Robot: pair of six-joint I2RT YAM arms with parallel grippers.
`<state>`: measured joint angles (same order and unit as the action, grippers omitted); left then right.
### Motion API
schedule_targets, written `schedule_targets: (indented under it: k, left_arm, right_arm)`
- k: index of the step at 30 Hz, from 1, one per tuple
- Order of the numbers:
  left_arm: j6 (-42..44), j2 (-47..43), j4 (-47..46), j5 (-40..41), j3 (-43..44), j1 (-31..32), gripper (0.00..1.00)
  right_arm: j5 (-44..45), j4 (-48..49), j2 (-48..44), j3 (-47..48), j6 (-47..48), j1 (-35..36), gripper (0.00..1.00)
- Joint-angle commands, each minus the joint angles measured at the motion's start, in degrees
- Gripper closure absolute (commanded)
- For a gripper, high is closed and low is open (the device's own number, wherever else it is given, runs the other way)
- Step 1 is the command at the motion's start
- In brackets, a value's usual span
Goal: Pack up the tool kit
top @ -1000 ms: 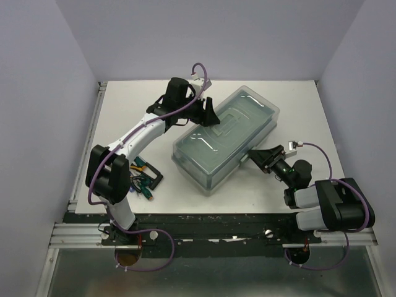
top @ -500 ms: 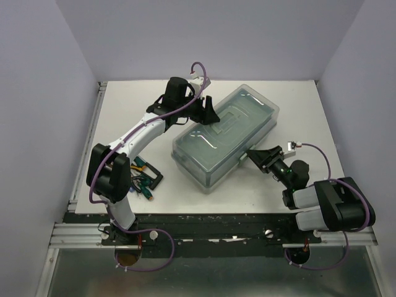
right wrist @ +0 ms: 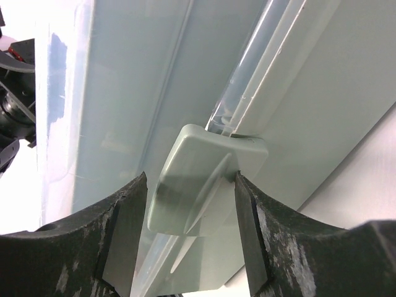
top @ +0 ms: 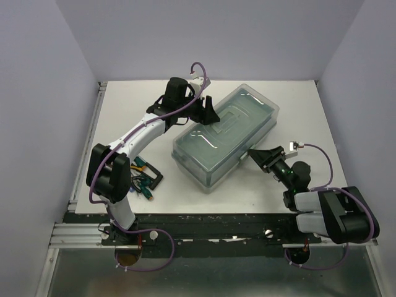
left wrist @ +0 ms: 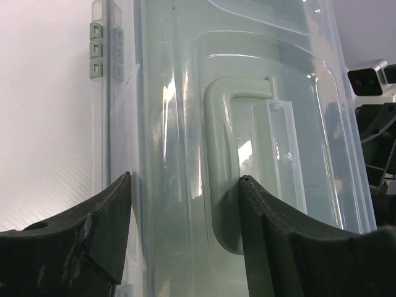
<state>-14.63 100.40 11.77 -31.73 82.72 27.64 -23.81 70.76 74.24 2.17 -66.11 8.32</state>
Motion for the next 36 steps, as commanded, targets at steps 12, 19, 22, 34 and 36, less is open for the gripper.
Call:
schedule_targets:
  k: [12, 19, 22, 34, 36]
  left_arm:
    - [5.6, 7.4, 16.5, 15.5, -6.5, -1.7, 0.99]
    - [6.1, 8.0, 16.7, 15.4, -8.4, -5.4, 1.00]
    - [6.1, 8.7, 17.1, 14.1, -8.6, -6.5, 1.00]
    - [7.4, 8.0, 17.8, 16.4, -12.0, -9.8, 1.00]
    - [7.4, 8.2, 17.9, 16.5, -11.9, -10.3, 1.00]
  right_arm:
    - [7.5, -18.2, -19.5, 3.9, 9.9, 0.8, 0.19]
    - [17.3, -55.4, -36.0, 16.4, 25.8, 0.7, 0.07]
    - [15.7, -61.1, -33.8, 21.1, 27.0, 0.8, 0.06]
    - [18.3, -67.7, -23.0, 30.9, 27.3, 3.5, 0.05]
    - [18.8, -67.9, -23.3, 31.4, 27.3, 3.7, 0.05]
